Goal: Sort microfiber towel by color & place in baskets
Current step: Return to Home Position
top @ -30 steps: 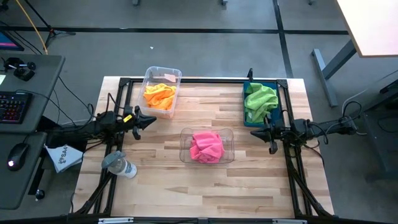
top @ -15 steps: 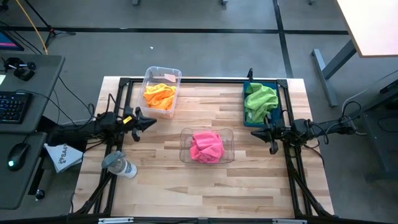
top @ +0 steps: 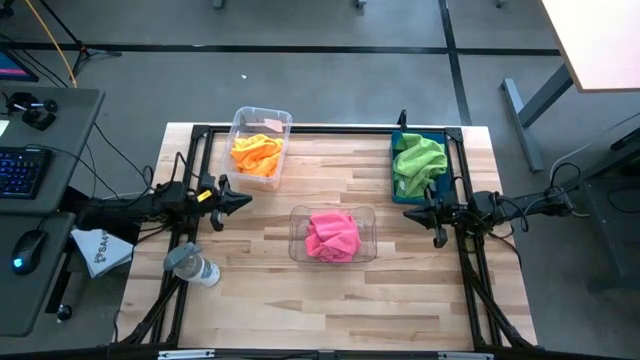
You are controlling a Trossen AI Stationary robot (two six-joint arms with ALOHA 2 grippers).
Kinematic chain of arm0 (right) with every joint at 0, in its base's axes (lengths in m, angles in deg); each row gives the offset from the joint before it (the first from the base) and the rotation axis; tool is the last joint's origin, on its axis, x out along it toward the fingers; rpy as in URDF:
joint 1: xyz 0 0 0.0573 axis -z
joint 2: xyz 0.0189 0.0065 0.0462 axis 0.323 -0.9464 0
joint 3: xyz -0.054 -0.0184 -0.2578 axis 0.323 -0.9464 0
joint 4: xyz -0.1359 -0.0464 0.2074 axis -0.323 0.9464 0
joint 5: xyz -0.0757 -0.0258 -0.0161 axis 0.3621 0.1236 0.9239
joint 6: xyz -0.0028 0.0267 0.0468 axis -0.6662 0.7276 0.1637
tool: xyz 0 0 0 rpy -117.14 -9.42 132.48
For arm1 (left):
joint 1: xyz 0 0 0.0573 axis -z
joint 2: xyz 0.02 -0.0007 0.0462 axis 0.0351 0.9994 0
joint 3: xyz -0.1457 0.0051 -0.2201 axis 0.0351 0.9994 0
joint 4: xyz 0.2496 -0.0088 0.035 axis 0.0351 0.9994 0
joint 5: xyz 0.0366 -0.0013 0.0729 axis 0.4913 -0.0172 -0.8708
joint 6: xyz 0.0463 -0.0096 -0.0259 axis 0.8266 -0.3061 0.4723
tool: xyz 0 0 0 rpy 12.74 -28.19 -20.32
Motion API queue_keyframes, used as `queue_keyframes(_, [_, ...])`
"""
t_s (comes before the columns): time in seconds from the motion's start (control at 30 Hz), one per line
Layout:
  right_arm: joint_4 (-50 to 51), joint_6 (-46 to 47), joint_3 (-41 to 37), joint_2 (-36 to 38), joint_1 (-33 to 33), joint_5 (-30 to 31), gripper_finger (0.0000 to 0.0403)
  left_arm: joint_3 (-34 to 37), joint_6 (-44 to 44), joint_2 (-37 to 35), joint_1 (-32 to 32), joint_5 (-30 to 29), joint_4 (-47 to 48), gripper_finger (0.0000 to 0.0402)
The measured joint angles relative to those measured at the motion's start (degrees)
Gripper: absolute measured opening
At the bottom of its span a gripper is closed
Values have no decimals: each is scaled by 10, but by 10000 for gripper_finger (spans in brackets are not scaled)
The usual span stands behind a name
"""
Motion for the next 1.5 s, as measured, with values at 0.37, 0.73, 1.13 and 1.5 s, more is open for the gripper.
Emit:
queue_keyframes(0.37, [0,0,0,0,0,0,0,0,210,0,40,7,2,0])
queue_keyframes(0.73, [0,0,0,0,0,0,0,0,237,0,41,25,4,0])
queue_keyframes(1.13, [0,0,0,0,0,0,0,0,236,2,41,25,5,0])
queue_keyframes(1.5, [0,0,0,0,0,0,0,0,236,3,41,25,5,0])
